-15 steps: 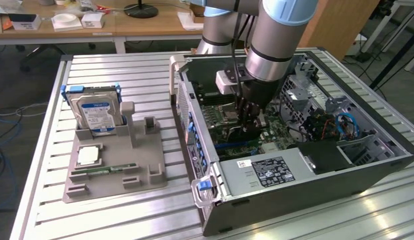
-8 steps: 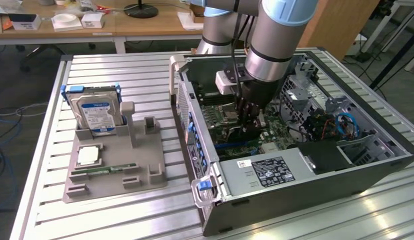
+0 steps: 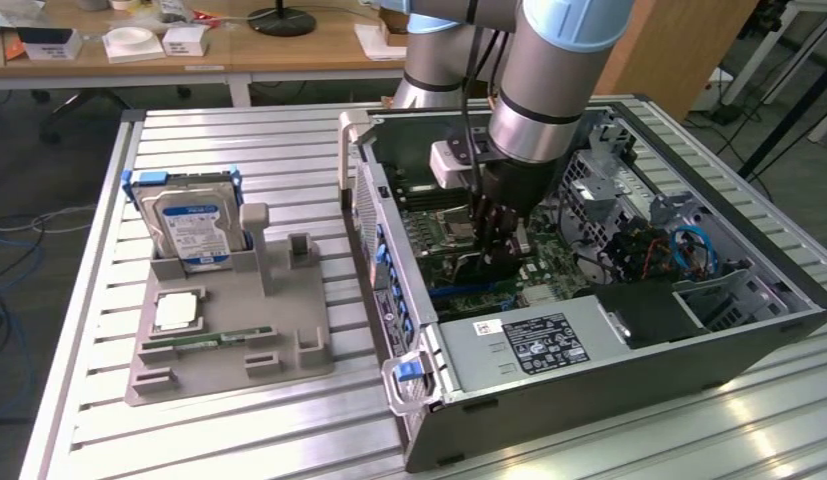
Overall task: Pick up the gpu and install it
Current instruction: 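Insert the gpu into the slot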
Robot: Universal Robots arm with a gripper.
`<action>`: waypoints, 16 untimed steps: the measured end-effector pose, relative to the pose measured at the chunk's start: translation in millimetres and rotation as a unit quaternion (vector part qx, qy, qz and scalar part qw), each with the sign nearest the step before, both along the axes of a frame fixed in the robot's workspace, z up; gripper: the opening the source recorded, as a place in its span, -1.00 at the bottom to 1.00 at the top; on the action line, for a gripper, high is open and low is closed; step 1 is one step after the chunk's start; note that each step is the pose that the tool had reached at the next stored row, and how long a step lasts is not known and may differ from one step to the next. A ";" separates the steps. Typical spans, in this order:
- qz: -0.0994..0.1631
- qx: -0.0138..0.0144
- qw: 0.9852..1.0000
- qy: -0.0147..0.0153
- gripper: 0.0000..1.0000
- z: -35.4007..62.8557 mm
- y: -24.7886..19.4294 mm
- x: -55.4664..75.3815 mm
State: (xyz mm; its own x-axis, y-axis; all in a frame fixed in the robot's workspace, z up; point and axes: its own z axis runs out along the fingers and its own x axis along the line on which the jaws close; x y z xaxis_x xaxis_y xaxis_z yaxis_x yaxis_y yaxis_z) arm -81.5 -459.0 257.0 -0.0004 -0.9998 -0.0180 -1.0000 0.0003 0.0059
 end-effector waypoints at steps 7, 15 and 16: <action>0.000 0.000 1.000 0.000 -0.48 -0.7 0.5 -0.1; 0.000 0.000 1.000 0.000 -0.48 -2.3 0.7 -0.5; 0.000 0.000 1.000 0.000 -0.48 -2.3 0.7 -0.5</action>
State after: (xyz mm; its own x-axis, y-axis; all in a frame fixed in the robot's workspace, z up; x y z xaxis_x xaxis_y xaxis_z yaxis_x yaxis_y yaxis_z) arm -81.9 -458.3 254.7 -0.0010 -0.9998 -0.0180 -1.0000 0.0009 0.0059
